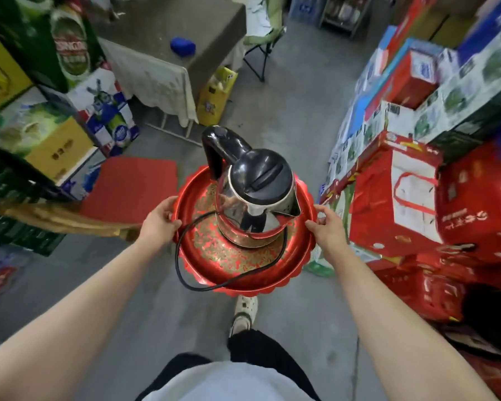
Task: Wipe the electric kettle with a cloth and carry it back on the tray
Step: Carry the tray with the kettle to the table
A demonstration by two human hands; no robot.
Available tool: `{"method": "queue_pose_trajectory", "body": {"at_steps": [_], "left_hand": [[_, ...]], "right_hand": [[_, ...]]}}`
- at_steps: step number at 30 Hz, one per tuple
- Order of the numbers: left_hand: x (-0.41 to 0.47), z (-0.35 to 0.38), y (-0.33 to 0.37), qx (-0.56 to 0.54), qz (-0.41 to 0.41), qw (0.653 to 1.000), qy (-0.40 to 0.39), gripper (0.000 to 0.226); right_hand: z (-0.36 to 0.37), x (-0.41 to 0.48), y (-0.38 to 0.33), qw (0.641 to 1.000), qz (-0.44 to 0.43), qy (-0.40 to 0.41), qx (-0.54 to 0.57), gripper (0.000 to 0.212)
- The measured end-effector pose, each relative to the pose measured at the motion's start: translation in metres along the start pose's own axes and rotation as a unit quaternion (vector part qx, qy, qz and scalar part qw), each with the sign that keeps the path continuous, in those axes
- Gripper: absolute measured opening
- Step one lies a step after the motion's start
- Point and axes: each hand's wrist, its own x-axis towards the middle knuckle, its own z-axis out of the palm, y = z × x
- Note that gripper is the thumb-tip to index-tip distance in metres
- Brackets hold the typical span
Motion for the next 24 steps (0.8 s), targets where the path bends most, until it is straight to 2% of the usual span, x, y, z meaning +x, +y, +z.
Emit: {"method": "queue_pose_trajectory", "body": {"at_steps": [7,11,14,24], "left_hand": [[0.120,0.046,0.095,-0.061,-0.020,0.998,-0.005,0.059],[0.208,0.060,0.144,-0.042,0.000,0.999,0.018,0.059],[0.280,0.065,0.184,-0.013,0.019,1.000,0.004,0.057],[0.508,0.086,0.314,-0.049,-0.009,0.999,-0.022,0.061]], "right_hand": [[-0.014,0.167,-0.072,1.000,-0.008,-0.005,-0.019,0.035],[-0.004,0.259,-0.118,0.999,-0.010,-0.023,-0.023,0.034],[0.010,0.329,-0.156,1.000,-0.027,-0.016,-0.003,0.034],[0.037,0.546,-0.286,1.000,-0.014,-0.010,0.027,0.035]]}}
